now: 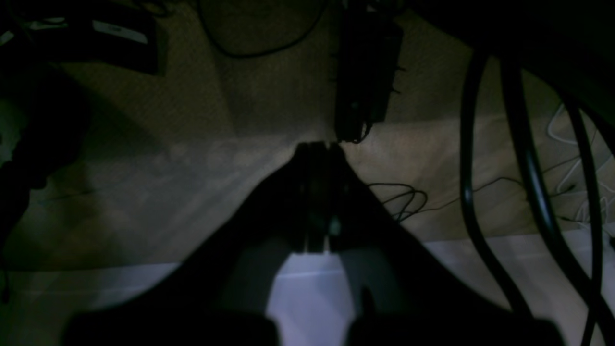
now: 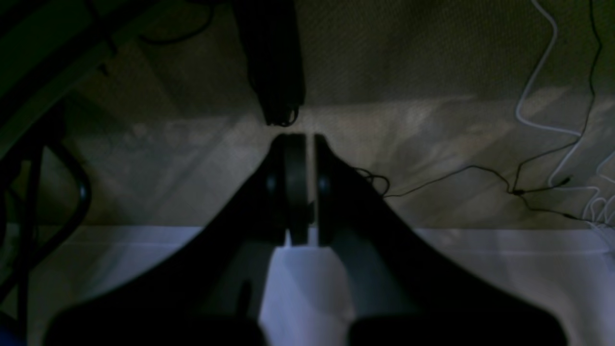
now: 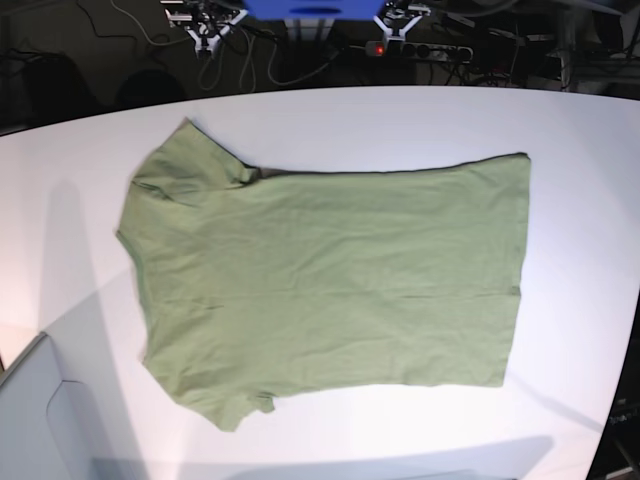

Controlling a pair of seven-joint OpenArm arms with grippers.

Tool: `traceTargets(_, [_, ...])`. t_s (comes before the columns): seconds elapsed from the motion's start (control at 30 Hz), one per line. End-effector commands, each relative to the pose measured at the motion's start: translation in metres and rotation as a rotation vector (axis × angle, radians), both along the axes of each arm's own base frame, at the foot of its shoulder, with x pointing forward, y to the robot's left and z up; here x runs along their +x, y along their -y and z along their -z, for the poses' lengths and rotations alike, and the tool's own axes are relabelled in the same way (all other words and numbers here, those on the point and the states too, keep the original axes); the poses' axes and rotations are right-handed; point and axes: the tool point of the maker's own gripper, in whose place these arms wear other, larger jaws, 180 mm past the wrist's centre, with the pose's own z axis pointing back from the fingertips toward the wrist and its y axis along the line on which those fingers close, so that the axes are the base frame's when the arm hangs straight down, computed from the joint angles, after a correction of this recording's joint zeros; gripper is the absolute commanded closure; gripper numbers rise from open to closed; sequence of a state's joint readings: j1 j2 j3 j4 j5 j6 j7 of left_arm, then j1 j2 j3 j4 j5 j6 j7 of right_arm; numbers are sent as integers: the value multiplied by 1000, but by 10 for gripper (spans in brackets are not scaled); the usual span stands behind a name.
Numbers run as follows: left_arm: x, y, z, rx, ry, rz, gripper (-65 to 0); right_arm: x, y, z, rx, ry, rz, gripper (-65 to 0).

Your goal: Fold the T-shirt properly

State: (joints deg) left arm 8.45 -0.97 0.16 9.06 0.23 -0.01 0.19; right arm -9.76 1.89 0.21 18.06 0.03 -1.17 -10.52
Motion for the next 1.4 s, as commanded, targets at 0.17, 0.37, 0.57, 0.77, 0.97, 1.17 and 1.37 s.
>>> traceTargets(0.17, [-6,-3,-1,8,-7,-1,0,-3,-2,-1,19,-1,-8,0])
traceTargets(0.37, [-8,-4,-1,9,-10,-6,0,-3,-2,-1,19,-1,-8,0])
traceTargets(0.57, [-8,-4,-1,9,-10,-6,0,-3,-2,-1,19,-1,-8,0])
traceTargets(0.77, [-9,-5,-1,11,-11,-7,0,-5,-2,-1,20,-6,-9,0])
traceTargets(0.97, [-18,-7,-4,14,-10,-7,0,-21,-3,-5,21,-10,-12,0])
traceTargets(1.17, [-28,-8,-16,14,50,3,0,-26,15,-22,-4,72,-36,0])
traceTargets(1.37, [-38,-15,-36,22,110,18,0,-35,36,-44,-31,133,-74,0])
